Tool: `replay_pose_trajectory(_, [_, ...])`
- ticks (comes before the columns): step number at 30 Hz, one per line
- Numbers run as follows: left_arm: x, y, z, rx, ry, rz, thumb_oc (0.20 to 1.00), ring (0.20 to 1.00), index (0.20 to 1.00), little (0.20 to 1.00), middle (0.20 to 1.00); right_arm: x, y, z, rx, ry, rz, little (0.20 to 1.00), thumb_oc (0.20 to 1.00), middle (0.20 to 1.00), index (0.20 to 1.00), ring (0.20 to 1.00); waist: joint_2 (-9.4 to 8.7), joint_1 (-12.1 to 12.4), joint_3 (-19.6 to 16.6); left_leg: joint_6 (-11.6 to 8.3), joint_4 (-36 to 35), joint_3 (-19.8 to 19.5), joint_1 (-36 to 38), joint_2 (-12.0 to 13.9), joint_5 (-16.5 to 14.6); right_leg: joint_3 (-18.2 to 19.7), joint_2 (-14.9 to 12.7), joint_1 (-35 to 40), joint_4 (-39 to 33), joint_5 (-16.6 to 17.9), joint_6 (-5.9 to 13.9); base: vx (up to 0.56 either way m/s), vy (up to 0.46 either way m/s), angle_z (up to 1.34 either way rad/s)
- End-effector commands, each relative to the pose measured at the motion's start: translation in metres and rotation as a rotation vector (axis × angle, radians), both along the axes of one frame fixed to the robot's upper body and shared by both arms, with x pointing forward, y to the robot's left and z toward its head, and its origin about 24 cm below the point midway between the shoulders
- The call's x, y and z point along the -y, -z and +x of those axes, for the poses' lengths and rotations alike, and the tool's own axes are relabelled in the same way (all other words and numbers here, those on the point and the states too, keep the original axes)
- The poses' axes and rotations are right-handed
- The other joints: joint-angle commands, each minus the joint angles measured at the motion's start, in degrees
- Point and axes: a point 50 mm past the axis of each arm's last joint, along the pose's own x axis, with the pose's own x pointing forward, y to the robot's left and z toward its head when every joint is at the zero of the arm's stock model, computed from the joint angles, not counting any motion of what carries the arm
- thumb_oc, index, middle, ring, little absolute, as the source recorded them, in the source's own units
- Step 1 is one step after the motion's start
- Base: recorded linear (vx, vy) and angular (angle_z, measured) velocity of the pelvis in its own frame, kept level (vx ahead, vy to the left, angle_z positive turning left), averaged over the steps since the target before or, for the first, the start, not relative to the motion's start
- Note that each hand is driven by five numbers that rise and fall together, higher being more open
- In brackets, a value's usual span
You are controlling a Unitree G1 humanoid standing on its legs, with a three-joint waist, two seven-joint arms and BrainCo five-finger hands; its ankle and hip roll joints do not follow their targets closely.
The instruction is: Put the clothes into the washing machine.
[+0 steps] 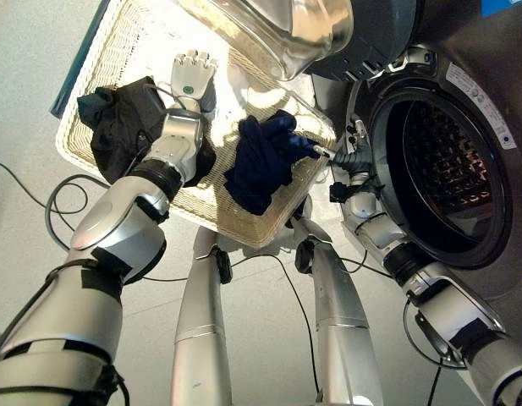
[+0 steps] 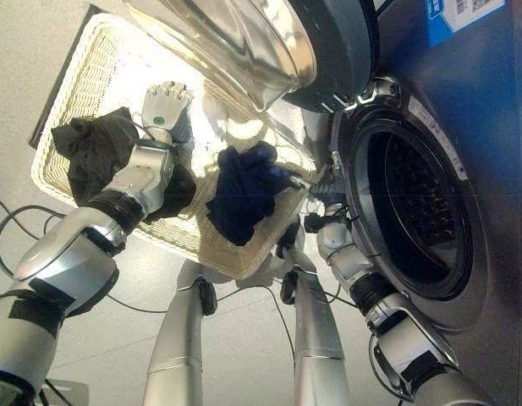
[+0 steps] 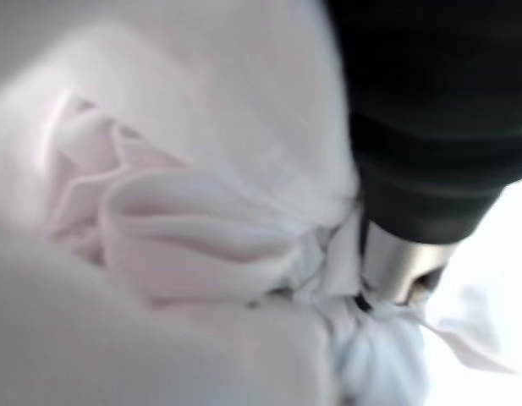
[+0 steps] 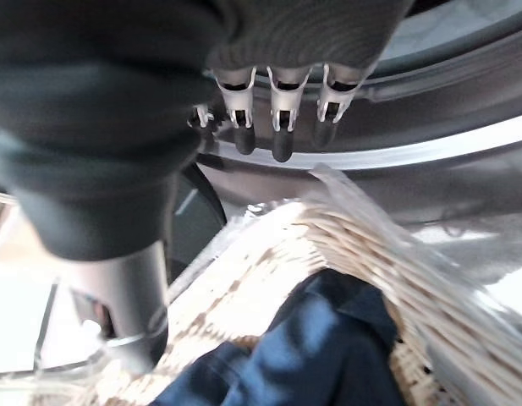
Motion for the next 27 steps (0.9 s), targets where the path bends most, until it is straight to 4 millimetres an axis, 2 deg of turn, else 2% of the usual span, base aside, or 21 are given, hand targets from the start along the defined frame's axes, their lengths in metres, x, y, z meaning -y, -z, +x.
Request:
replay_pose_trajectory(1, [-0.062, 0.069, 0.0, -0.372, -0.295, -0.114, 0.2, 0.2, 0.2, 0.2, 0.2, 0.001, -0.013, -0.003, 0.077, -0.009, 0.097, 1.0, 1.0, 1.0, 1.0, 1.0, 0.55, -2.48, -0.43, -4.38, 0.91, 4.28, -0.24, -0.72, -1.86, 1.42, 1.67, 1.23, -7.82, 7.82, 7.76, 0.0, 0.0, 0.0])
replay_pose_trajectory(11, [-0.07, 0.063, -0.002, -0.254, -0.264, -0.125, 0.2, 0.2, 0.2, 0.2, 0.2, 0.009, -0.007, -0.003, 0.067, -0.002, 0.12, 1.0, 1.0, 1.0, 1.0, 1.0, 0.58, -2.39, -0.43, -4.4, 1.1, 4.82, 1.69, -0.37, -1.96, 0.87, 1.73, 2.82, -6.65, 7.23, 7.42, 0.0, 0.0, 0.0])
replay_pose_trajectory(15, [-0.068, 0.063, -0.002, -0.197, -0.199, -0.23, 0.2, 0.2, 0.2, 0.2, 0.2, 0.008, -0.005, -0.005, 0.066, 0.005, 0.121, 1.0, 1.0, 1.0, 1.0, 1.0, 0.64, -2.13, -0.43, -4.41, 1.12, 4.97, 2.83, -0.33, -2.07, 0.5, 1.6, 3.91, -6.23, 6.76, 7.24, 0.0, -0.011, -0.04])
replay_pose_trajectory(17, [-0.069, 0.073, -0.003, -0.188, -0.139, -0.437, 0.2, 0.2, 0.2, 0.2, 0.2, 0.009, 0.0, -0.006, 0.059, 0.016, 0.139, 1.0, 1.0, 1.0, 1.0, 1.0, 0.99, -1.57, -0.43, -4.2, 1.49, 4.78, 4.18, -0.56, -2.44, 0.21, 1.51, 5.03, -5.1, 5.99, 7.06, 0.0, -0.009, -0.02])
replay_pose_trajectory(20, [-0.07, 0.079, -0.004, -0.186, -0.106, -0.565, 0.2, 0.2, 0.2, 0.2, 0.2, 0.01, 0.002, -0.007, 0.055, 0.018, 0.165, 1.0, 1.0, 1.0, 1.0, 1.0, 1.07, -1.27, -0.43, -4.06, 1.49, 4.78, 5.16, -0.65, -2.65, -0.16, 1.39, 5.94, -4.65, 5.54, 6.98, 0.0, 0.0, 0.0])
replay_pose_trajectory(21, [-0.069, 0.081, -0.004, -0.156, -0.053, -0.704, 0.2, 0.2, 0.2, 0.2, 0.2, 0.009, 0.003, -0.007, 0.051, 0.017, 0.179, 1.0, 1.0, 1.0, 1.0, 1.0, 1.02, -1.0, -0.43, -3.96, 1.61, 4.78, 6.25, -0.71, -2.89, -0.49, 1.27, 7.06, -4.31, 5.08, 6.85, 0.0, 0.0, 0.0])
replay_pose_trajectory(25, [-0.067, 0.085, -0.005, -0.126, 0.017, -0.869, 0.2, 0.2, 0.2, 0.2, 0.2, 0.008, 0.004, -0.007, 0.046, 0.016, 0.182, 1.0, 1.0, 1.0, 1.0, 1.0, 1.02, -0.59, -0.43, -3.83, 1.56, 4.59, 7.97, -0.8, -3.27, -0.81, 1.15, 8.63, -3.64, 4.31, 6.66, -0.01, -0.011, 0.03])
replay_pose_trajectory(26, [-0.066, 0.087, -0.005, -0.108, 0.084, -1.008, 0.2, 0.2, 0.2, 0.2, 0.2, 0.007, 0.005, -0.007, 0.04, 0.02, 0.187, 1.0, 1.0, 1.0, 1.0, 1.0, 1.18, -0.17, -0.43, -3.71, 1.41, 4.62, 9.48, -0.84, -3.52, -1.23, 0.97, 9.87, -2.94, 3.6, 6.58, 0.0, 0.0, 0.0])
replay_pose_trajectory(27, [-0.065, 0.088, -0.006, -0.097, 0.106, -1.055, 0.2, 0.2, 0.2, 0.2, 0.2, 0.007, 0.005, -0.007, 0.037, 0.021, 0.188, 1.0, 1.0, 1.0, 1.0, 1.0, 1.24, -0.07, -0.43, -3.65, 1.38, 4.56, 9.92, -0.86, -3.63, -1.32, 0.93, 10.24, -2.71, 3.35, 6.54, 0.0, 0.0, 0.0])
